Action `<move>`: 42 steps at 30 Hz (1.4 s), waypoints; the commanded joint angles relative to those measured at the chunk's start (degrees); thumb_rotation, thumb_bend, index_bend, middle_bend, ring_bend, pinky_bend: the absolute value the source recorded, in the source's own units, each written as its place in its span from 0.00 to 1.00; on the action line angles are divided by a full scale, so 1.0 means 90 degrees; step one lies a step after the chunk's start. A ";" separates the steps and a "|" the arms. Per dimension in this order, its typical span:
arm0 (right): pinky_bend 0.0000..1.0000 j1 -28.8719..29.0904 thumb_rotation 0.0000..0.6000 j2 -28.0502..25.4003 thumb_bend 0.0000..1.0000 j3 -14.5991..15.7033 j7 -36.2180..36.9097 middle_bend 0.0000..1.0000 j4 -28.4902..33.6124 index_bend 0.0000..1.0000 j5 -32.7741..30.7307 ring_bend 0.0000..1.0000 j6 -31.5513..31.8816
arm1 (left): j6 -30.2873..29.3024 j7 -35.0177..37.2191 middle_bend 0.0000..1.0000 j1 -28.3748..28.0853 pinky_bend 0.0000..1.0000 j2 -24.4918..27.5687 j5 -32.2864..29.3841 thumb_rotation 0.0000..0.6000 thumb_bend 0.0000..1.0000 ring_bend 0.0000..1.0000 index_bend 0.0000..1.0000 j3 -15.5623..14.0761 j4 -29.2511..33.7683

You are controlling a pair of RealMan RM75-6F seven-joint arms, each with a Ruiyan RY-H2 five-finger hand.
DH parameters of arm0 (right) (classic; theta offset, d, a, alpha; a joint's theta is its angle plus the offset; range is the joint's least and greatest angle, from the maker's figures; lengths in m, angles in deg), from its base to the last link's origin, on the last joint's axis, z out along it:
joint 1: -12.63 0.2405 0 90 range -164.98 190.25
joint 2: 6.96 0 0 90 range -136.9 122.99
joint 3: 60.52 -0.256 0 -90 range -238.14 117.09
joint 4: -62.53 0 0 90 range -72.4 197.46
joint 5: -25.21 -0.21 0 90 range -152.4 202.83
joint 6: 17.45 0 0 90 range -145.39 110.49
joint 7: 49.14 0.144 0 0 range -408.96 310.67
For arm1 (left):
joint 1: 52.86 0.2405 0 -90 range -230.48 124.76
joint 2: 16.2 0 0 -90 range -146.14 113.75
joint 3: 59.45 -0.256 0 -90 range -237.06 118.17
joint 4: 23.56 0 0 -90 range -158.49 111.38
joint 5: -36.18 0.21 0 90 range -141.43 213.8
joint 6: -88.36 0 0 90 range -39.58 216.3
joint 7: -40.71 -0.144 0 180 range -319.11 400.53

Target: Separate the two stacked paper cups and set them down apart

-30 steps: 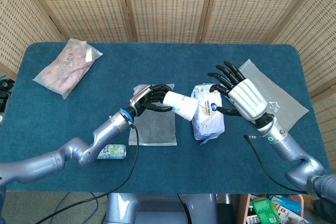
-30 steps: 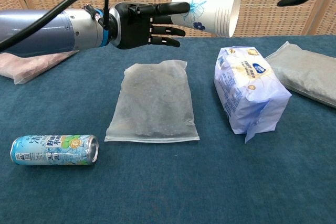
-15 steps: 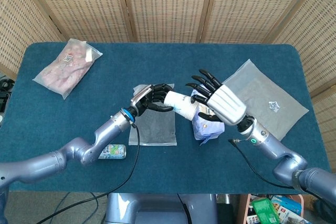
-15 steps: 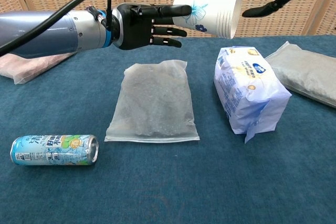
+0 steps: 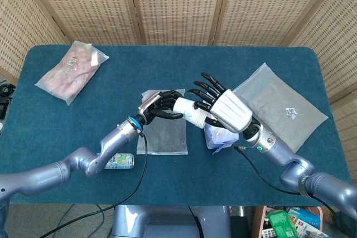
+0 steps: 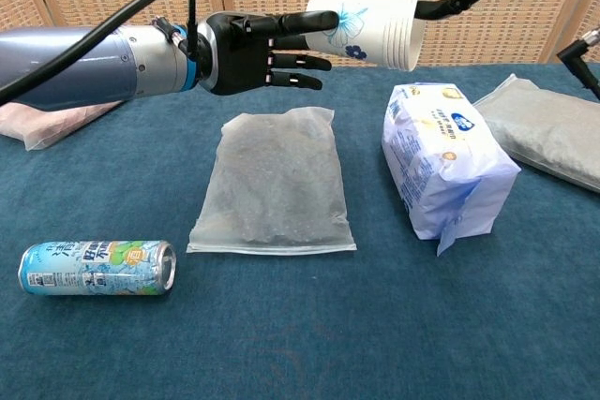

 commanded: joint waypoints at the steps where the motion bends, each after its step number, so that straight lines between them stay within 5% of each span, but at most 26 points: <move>1: 0.08 0.0017 1.00 0.0066 0.41 0.0029 -0.0006 0.34 -0.0104 0.58 -0.0003 0.20 0.0092 | -0.0001 0.0028 0.50 0.0012 0.49 0.0002 0.0023 1.00 0.16 0.47 0.49 0.0005 -0.0007; 16: 0.08 -0.0004 1.00 0.0237 0.42 0.0200 -0.0002 0.36 -0.0443 0.61 -0.0048 0.21 0.0438 | -0.0009 0.0163 0.50 0.0024 0.49 -0.0021 0.0116 1.00 0.17 0.47 0.49 -0.0001 -0.0058; 42: 0.10 0.0128 1.00 0.0463 0.58 0.0292 -0.0027 0.39 -0.0595 0.67 -0.0195 0.22 0.0573 | -0.0004 0.0264 0.50 0.0034 0.49 -0.0131 0.0106 1.00 0.17 0.47 0.49 -0.0038 -0.0100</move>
